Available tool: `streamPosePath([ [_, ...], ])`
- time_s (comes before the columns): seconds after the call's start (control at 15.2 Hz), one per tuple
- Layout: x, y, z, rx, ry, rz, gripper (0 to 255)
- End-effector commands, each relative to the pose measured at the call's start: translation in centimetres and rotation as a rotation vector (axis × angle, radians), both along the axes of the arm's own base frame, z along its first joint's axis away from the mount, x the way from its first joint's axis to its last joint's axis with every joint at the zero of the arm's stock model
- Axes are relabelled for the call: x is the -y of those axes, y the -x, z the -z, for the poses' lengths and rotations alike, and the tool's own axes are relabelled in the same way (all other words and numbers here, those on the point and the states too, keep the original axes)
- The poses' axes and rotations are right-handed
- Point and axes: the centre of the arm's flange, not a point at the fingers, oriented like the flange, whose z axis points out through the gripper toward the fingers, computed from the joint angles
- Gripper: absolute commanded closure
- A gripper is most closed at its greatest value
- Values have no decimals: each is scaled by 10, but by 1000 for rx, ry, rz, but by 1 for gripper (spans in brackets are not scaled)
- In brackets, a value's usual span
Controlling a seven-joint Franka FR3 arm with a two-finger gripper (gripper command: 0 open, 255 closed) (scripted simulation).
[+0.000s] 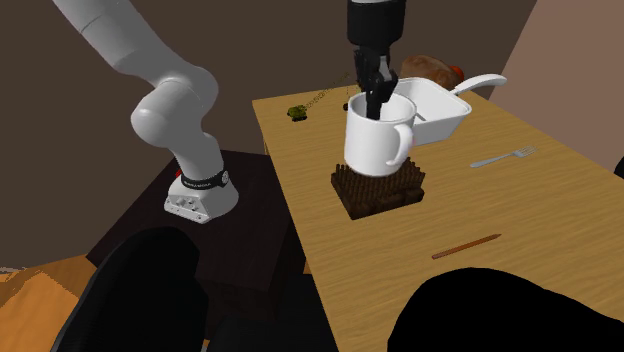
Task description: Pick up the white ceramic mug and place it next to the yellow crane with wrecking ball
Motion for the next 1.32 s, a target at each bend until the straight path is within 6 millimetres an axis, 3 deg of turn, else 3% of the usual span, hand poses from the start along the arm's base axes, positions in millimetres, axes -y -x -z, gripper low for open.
streamPosePath([
  [0.0, -24, 11, 1, 1, 1, 1, 255],
  [1.25, -256, 108, 1, 1, 1, 1, 255],
])
